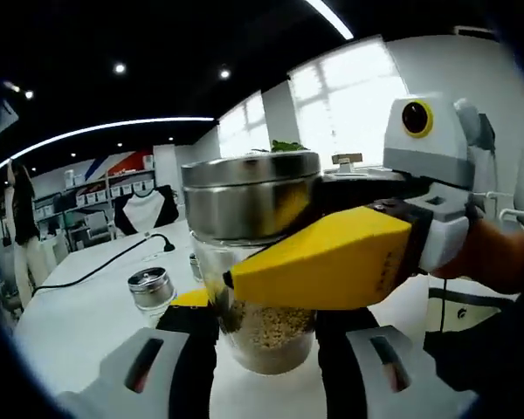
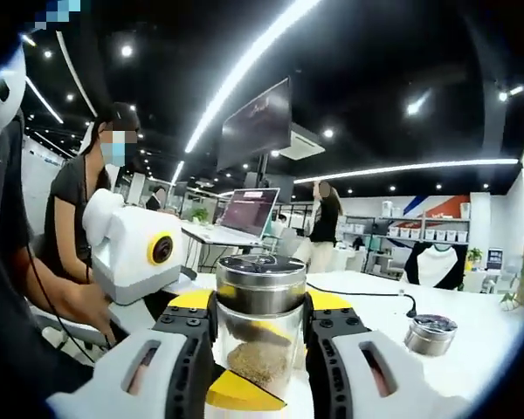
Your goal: Rotate the seasoning bottle until the label or dispensing opening points toward the visible target arrow and the bottle remains upright within the marked orientation range
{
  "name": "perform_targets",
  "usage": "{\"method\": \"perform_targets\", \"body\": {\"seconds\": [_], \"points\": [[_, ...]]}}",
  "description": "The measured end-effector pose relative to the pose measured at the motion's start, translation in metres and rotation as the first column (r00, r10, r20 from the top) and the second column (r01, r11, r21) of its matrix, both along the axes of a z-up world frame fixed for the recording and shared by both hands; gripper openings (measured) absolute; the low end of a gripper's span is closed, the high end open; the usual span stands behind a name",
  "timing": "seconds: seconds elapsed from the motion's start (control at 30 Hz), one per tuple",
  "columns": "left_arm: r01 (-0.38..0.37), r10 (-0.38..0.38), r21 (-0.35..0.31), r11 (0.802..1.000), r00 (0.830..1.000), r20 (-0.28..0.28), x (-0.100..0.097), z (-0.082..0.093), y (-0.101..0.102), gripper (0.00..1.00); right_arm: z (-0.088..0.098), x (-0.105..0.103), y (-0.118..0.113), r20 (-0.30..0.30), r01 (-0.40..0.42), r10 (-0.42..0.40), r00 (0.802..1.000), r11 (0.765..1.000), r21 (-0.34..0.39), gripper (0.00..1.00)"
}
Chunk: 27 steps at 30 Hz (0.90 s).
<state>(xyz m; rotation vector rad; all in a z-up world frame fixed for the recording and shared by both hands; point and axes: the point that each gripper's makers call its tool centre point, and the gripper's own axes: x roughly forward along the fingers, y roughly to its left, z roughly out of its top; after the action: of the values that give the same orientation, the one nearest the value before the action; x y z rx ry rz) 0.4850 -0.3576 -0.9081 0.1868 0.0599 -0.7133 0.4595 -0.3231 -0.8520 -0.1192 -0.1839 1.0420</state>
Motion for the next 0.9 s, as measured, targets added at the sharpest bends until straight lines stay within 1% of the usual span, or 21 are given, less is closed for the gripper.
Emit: {"method": "perform_targets", "body": {"seconds": [0.07, 0.13, 0.27, 0.3, 0.33, 0.37, 0.4, 0.47, 0.5, 0.57, 0.6, 0.63, 0.67, 0.7, 0.73, 0.8, 0.83, 0.9], "points": [[-0.015, 0.015, -0.022, 1.000, 1.000, 0.001, 0.002, 0.001, 0.004, 0.45, 0.000, 0.002, 0.000, -0.010, 0.019, -0.019, 1.000, 1.000, 0.015, 0.37], [-0.032, 0.032, -0.030, 0.999, 0.999, 0.009, 0.004, 0.002, 0.006, 0.45, 0.000, 0.007, 0.000, -0.034, 0.059, -0.058, 0.998, 0.998, 0.033, 0.37], [-0.069, 0.069, -0.002, 0.998, 0.996, 0.048, 0.005, 0.002, 0.009, 0.45, -0.002, 0.012, -0.001, -0.070, 0.119, -0.116, 0.991, 0.992, 0.040, 0.38], [-0.085, 0.084, 0.010, 0.996, 0.994, 0.063, 0.006, 0.002, 0.010, 0.45, -0.003, 0.014, -0.001, -0.078, 0.135, -0.131, 0.988, 0.990, 0.043, 0.39], [-0.100, 0.096, 0.037, 0.994, 0.991, 0.091, 0.007, 0.002, 0.010, 0.45, -0.003, 0.015, -0.002, -0.085, 0.157, -0.152, 0.985, 0.987, 0.046, 0.39], [-0.105, 0.100, 0.046, 0.993, 0.990, 0.096, 0.008, 0.001, 0.009, 0.45, -0.004, 0.016, -0.003, -0.089, 0.170, -0.166, 0.982, 0.984, 0.047, 0.40], [-0.111, 0.105, 0.055, 0.992, 0.989, 0.101, 0.008, 0.001, 0.009, 0.45, -0.005, 0.018, -0.004, -0.103, 0.206, -0.200, 0.974, 0.977, 0.056, 0.40], [-0.127, 0.120, 0.064, 0.990, 0.986, 0.112, 0.009, 0.000, 0.010, 0.45, -0.005, 0.019, -0.003, -0.107, 0.232, -0.225, 0.969, 0.971, 0.062, 0.40], [-0.140, 0.129, 0.081, 0.987, 0.983, 0.129, 0.008, 0.001, 0.010, 0.45, -0.006, 0.020, -0.003, -0.115, 0.257, -0.249, 0.962, 0.964, 0.064, 0.40], [-0.140, 0.127, 0.089, 0.986, 0.982, 0.143, 0.008, 0.001, 0.009, 0.45, -0.005, 0.020, -0.004, -0.116, 0.285, -0.276, 0.954, 0.956, 0.071, 0.40], [-0.128, 0.111, 0.096, 0.987, 0.980, 0.163, 0.009, 0.002, 0.009, 0.46, -0.005, 0.019, -0.005, -0.108, 0.295, -0.287, 0.952, 0.953, 0.067, 0.40], [-0.120, 0.104, 0.093, 0.988, 0.981, 0.164, 0.010, 0.002, 0.010, 0.46, -0.005, 0.019, -0.005, -0.104, 0.294, -0.287, 0.952, 0.954, 0.062, 0.39], [-0.092, 0.079, 0.077, 0.993, 0.985, 0.156, 0.009, 0.003, 0.007, 0.46, -0.005, 0.019, -0.005, -0.102, 0.291, -0.284, 0.953, 0.955, 0.058, 0.39], [-0.052, 0.045, 0.049, 0.997, 0.989, 0.141, 0.006, 0.003, 0.002, 0.47, -0.003, 0.019, -0.008, -0.102, 0.278, -0.271, 0.957, 0.959, 0.061, 0.39], [0.004, -0.003, -0.007, 1.000, 0.994, 0.113, 0.002, 0.006, -0.002, 0.47, -0.001, 0.018, -0.008, -0.105, 0.253, -0.246, 0.964, 0.965, 0.068, 0.39], [0.070, -0.064, -0.067, 0.995, 0.994, 0.083, -0.001, 0.008, -0.006, 0.48, 0.001, 0.014, -0.006, -0.111, 0.190, -0.182, 0.977, 0.980, 0.067, 0.38], [0.094, -0.087, -0.086, 0.992, 0.993, 0.082, -0.002, 0.010, -0.008, 0.48, 0.002, 0.011, -0.005, -0.101, 0.154, -0.147, 0.984, 0.986, 0.065, 0.38], [0.145, -0.136, -0.130, 0.981, 0.988, 0.071, -0.006, 0.013, -0.011, 0.48, 0.004, 0.008, -0.006, -0.103, 0.111, -0.104, 0.989, 0.992, 0.063, 0.38]]}}
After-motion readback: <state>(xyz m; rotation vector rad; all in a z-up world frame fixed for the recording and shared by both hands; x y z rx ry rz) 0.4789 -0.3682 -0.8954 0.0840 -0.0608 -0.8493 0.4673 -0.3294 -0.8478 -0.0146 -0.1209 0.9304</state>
